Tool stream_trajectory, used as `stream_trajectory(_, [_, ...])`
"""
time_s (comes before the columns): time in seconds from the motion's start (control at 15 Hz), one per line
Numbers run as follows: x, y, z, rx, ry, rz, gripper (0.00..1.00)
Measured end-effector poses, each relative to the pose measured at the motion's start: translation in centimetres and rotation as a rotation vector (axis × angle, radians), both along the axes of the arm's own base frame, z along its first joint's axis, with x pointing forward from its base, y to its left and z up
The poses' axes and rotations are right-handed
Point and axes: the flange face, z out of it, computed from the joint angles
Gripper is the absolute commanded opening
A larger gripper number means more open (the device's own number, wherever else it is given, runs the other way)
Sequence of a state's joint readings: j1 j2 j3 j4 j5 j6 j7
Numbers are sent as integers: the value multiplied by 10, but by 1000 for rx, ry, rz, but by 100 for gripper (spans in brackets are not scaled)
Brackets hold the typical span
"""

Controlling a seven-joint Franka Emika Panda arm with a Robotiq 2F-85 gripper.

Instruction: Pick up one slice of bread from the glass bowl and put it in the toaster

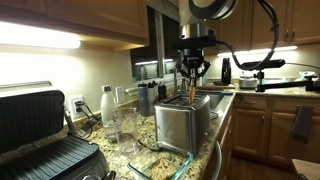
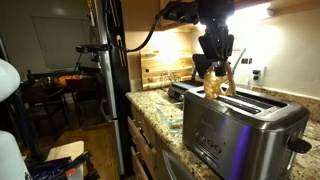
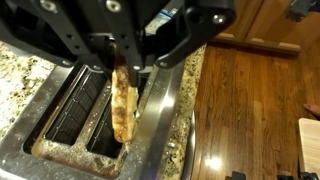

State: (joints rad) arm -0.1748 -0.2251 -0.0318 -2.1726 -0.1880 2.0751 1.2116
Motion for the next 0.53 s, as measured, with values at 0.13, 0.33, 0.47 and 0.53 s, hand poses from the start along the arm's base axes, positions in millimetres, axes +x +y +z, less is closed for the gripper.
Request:
stream_trajectory(0.13, [2, 0, -2, 3, -12, -11, 5])
stream_trajectory(0.33, [7, -2, -3, 20, -61, -18, 5])
stream_trajectory(0.47, [9, -5, -7, 31, -88, -25, 5])
stream_trajectory(0.53, [9, -6, -9, 36, -95, -29, 5])
